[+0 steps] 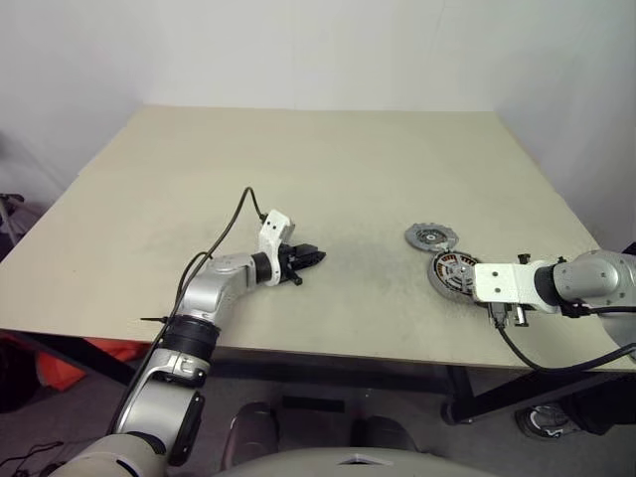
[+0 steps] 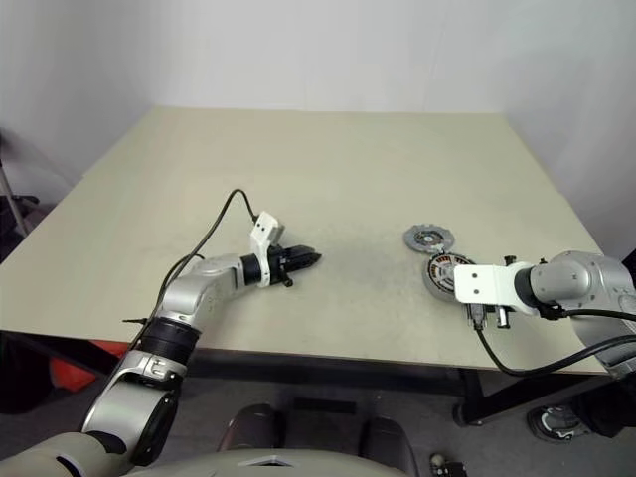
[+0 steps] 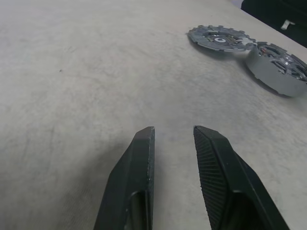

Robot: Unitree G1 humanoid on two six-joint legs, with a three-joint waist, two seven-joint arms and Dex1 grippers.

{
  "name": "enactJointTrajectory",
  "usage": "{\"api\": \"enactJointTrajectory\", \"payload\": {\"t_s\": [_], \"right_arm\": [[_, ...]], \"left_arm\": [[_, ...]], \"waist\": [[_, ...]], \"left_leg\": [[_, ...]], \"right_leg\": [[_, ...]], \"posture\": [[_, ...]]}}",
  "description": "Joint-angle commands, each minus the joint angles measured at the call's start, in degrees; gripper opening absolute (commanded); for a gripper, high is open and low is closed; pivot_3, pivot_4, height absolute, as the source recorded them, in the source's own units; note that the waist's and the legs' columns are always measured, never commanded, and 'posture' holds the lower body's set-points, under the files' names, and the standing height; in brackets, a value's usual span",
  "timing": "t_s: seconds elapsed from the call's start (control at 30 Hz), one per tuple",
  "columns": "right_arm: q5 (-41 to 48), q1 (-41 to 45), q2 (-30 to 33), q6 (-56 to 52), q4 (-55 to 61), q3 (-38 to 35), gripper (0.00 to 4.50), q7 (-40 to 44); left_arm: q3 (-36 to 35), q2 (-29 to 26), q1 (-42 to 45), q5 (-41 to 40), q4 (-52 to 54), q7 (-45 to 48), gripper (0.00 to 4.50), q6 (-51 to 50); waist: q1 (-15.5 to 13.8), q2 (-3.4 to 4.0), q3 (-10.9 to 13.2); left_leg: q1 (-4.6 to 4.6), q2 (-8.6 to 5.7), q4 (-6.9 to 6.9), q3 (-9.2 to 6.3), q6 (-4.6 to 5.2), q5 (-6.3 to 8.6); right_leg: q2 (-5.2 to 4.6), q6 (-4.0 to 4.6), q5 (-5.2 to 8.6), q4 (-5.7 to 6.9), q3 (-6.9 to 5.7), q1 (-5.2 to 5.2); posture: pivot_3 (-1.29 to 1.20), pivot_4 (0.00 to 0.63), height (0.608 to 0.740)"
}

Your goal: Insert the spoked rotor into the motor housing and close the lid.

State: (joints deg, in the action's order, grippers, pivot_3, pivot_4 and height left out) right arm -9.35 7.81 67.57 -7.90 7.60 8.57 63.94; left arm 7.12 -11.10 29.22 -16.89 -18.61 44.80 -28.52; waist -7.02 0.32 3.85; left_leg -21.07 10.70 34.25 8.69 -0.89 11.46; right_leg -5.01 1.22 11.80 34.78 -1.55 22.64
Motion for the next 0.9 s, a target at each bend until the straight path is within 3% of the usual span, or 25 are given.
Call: {"api": "enactJointTrajectory", "payload": {"t_s": [0.03, 0.33, 0.53, 0.9], "right_arm": [[-0.33, -0.31, -0.32, 0.83, 0.35, -0.28, 1.52, 0.3], [-0.33, -0.96, -2.21, 1.04, -1.95, 0.54, 1.52, 0.49], [-0.76, -0.67, -3.28, 1.75, -2.98, 0.72, 0.06, 0.52], [-0.12, 5.02, -9.1, -1.11, -3.92, -0.36, 0.01, -1.96]], "left_arm": [[0.1, -0.39, 0.35, 0.23, 2.48, 0.26, 1.37, 0.84], [0.24, -0.68, -0.08, 0.8, 2.95, -0.03, 1.37, 0.79], [-0.77, -0.38, 0.25, 0.29, 2.92, -0.74, 1.37, 0.33], [-1.25, -0.8, 0.37, 0.65, 1.93, -1.47, 1.37, 0.77]], "waist": [[0.0, 0.0, 0.0], [0.05, -0.04, -0.03], [0.08, -0.22, -0.1], [2.29, -0.3, -0.11]], "left_leg": [[0.0, 0.0, 0.0, 0.0, 0.0, 0.0], [0.31, 0.01, 0.02, 0.01, 0.0, 0.0], [0.71, 0.04, -0.01, 0.0, -0.01, 0.01], [0.95, 0.05, 0.0, -0.01, -0.02, 0.01]], "right_leg": [[0.0, 0.0, 0.0, 0.0, 0.0, 0.0], [0.0, -0.01, 0.01, -0.01, 0.0, -0.3], [0.02, -0.39, 0.24, -0.02, 0.0, -0.64], [0.0, -0.44, 0.27, -0.03, 0.08, -0.72]], "posture": [[0.0, 0.0, 0.74], [0.0, 0.0, 0.74], [0.0, 0.0, 0.74], [0.0, 0.0, 0.74]]}}
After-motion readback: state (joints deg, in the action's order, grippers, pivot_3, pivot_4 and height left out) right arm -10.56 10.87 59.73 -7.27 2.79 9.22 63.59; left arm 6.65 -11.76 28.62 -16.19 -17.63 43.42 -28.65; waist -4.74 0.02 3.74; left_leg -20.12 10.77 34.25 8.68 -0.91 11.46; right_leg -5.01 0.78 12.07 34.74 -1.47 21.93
